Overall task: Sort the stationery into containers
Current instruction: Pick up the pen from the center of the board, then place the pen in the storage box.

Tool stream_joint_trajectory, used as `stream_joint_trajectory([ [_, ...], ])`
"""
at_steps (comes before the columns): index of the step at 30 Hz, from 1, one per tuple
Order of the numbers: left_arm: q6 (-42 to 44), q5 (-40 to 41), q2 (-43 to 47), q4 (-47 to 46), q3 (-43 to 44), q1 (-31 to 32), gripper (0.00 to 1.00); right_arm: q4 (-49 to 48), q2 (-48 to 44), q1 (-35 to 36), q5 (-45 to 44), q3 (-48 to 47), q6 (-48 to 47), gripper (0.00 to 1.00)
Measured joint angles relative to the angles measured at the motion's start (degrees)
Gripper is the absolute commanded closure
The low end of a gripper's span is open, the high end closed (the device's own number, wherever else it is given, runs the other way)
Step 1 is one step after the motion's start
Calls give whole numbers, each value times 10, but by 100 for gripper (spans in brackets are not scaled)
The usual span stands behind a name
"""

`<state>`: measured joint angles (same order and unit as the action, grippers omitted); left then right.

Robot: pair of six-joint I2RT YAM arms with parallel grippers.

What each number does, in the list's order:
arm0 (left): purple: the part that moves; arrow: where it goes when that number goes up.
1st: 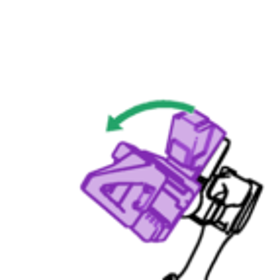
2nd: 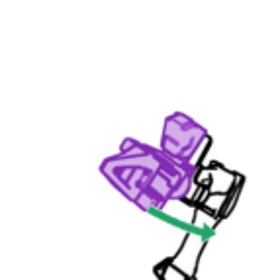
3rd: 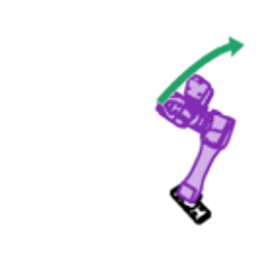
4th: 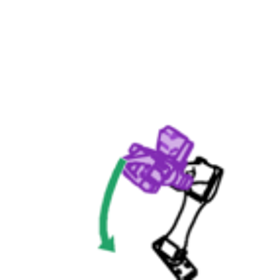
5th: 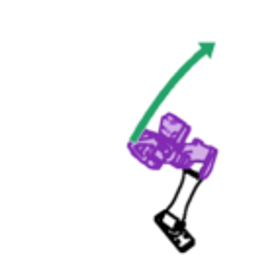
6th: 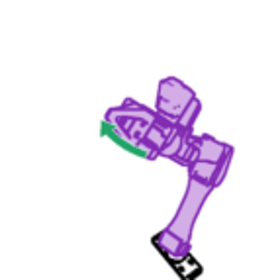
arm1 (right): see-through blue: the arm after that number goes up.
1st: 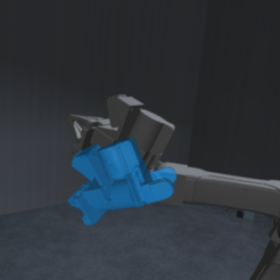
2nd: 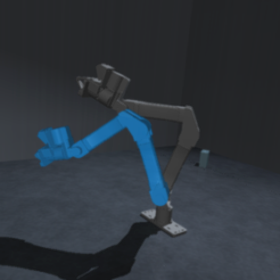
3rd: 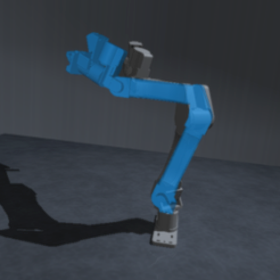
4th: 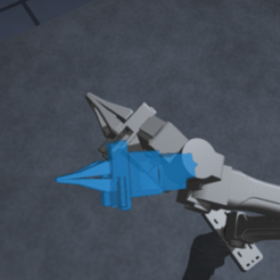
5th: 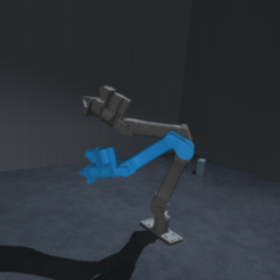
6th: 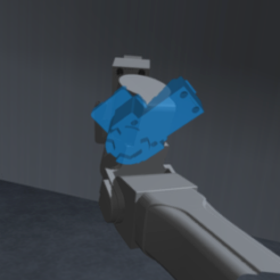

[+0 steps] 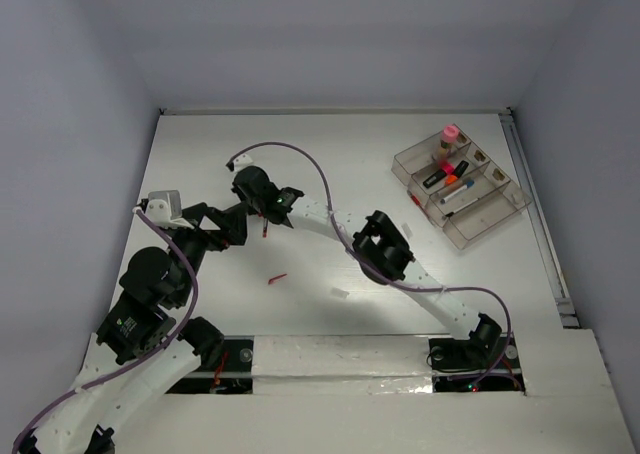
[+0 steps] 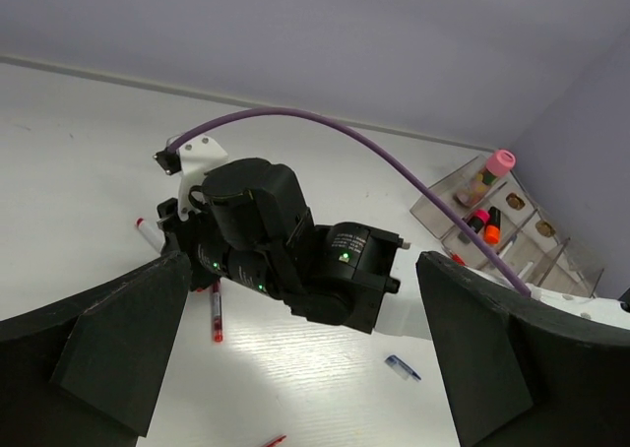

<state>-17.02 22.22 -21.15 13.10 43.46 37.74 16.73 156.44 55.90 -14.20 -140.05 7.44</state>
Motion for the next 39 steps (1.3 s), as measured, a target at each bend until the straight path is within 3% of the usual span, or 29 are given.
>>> stream_joint_trajectory([
  [11,-1,23,4,1,0,0,1,-129,-11,-8,108,34,167,100],
  [16,-1,25,4,1,0,-1,1,-204,-108,-14,127,172,214,100],
  [23,-1,24,7,0,-1,-6,1,-332,-388,-57,101,415,223,100],
  [27,-1,17,10,0,-3,-7,1,-383,-551,-116,60,588,221,100],
  [35,0,-24,-15,0,-4,-11,1,-344,-793,-287,-72,874,218,100],
  [39,1,-58,-38,0,-4,-11,1,-315,-906,-396,-112,964,247,100],
])
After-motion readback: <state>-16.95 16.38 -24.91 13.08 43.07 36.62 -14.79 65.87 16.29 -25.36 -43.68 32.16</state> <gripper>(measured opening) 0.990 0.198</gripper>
